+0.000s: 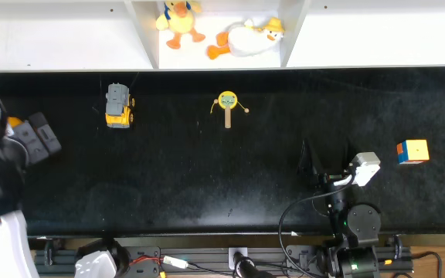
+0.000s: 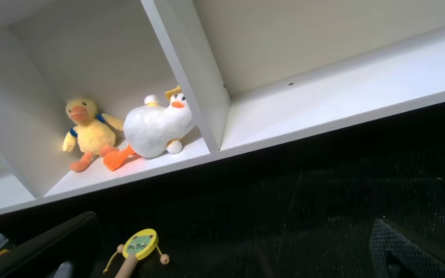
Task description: Store Toys
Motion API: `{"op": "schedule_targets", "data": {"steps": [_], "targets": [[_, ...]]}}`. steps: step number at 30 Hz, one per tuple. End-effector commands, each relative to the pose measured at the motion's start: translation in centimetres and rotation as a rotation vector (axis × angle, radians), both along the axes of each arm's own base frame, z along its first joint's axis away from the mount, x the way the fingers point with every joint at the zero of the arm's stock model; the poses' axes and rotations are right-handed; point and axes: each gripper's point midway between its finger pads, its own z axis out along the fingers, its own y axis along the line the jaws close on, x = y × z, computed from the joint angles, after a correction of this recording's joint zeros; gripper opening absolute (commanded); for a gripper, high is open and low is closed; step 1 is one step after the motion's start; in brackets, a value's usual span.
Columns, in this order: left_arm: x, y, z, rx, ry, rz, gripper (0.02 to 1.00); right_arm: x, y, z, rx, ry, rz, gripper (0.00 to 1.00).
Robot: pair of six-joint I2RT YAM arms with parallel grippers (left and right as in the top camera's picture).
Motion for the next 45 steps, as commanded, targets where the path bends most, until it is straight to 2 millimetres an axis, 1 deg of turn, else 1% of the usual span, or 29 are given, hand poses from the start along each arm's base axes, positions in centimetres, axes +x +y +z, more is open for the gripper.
{"op": "schedule_targets", "data": {"steps": [1, 5, 10, 14, 18, 21, 26, 31, 38, 42, 45], "targets": [[1.0, 1.1, -0.8, -0.069, 0.016, -0.086, 0.996, 0.0, 0.1, -0.3, 0.004, 0.0, 0.001, 0.993], [1.1, 3.9, -1.3, -0.028, 0.044, -0.106, 0.996, 0.0, 0.1, -0.3, 0.004, 0.0, 0.001, 0.996], [2.3, 5.4, -2.4, -0.087, 0.012, -0.188, 0.996, 0.0, 0.1, -0.3, 0.004, 0.0, 0.001, 0.989], [2.6, 6.8, -3.3, -0.097, 0.017, -0.218, 0.996, 0.0, 0.1, -0.3, 0.004, 0.0, 0.001, 0.996], [2.7, 7.2, -4.5, -0.133, -0.017, -0.228, 0.996, 0.0, 0.1, -0.3, 0.004, 0.0, 0.001, 0.996], [2.5, 7.9, -5.8, -0.139, -0.022, -0.214, 0.998, 0.0, 0.1, -0.3, 0.004, 0.0, 0.001, 0.996], [2.9, 8.2, -8.3, -0.153, -0.046, -0.216, 0.998, 0.0, 0.1, -0.3, 0.004, 0.0, 0.001, 0.996], [2.7, 8.7, -10.1, -0.143, -0.037, -0.198, 0.998, 0.0, 0.1, -0.3, 0.004, 0.0, 0.001, 0.996], [1.6, 10.8, -11.3, -0.118, -0.042, -0.119, 0.996, 0.0, 0.1, -0.3, 0.004, 0.0, 0.001, 0.996], [2.2, 11.0, -11.7, -0.129, -0.054, -0.135, 0.998, 0.0, 0.1, -0.3, 0.004, 0.0, 0.001, 0.996], [2.9, 10.4, -12.4, -0.169, -0.071, -0.186, 0.998, 0.0, 0.1, -0.3, 0.004, 0.0, 0.001, 0.996]]}}
